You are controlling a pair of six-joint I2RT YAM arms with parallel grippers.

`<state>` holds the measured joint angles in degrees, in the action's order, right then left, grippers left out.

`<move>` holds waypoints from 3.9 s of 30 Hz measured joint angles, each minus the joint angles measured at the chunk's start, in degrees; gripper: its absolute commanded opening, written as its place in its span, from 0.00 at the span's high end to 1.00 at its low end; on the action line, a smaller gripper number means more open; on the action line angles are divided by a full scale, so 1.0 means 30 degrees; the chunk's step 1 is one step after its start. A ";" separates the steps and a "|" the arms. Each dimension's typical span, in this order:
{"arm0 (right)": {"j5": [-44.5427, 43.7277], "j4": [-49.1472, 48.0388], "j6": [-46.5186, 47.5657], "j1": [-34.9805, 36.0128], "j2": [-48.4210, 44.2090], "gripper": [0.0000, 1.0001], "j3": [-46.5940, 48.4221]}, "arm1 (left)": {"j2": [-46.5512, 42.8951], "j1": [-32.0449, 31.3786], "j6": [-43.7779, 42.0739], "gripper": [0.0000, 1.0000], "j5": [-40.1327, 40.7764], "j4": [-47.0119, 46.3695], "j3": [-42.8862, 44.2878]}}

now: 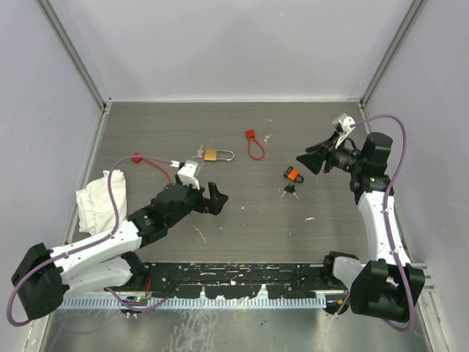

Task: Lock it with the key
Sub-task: Place the lock at the center of the board, then pick up the lock from the center of the board.

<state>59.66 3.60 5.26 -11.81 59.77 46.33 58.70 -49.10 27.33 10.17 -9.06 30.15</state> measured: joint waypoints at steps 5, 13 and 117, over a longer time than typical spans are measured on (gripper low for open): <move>0.1297 0.1137 -0.0423 0.1188 0.1341 0.43 0.2142 | -0.2412 0.0583 -0.0423 0.02 0.1268 0.1297 -0.0852; 0.2448 -0.0605 -0.1421 0.2812 0.1479 0.44 0.0372 | -0.2980 0.1763 -0.0415 0.02 0.1887 0.3395 -0.1202; 0.3082 0.0758 0.0379 0.2812 0.1974 0.44 -0.0197 | 1.7034 1.5169 0.5493 0.48 0.4889 1.4061 1.6662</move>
<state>68.90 5.87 6.39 -3.38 65.69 45.74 109.80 -3.60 43.81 24.84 33.12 80.14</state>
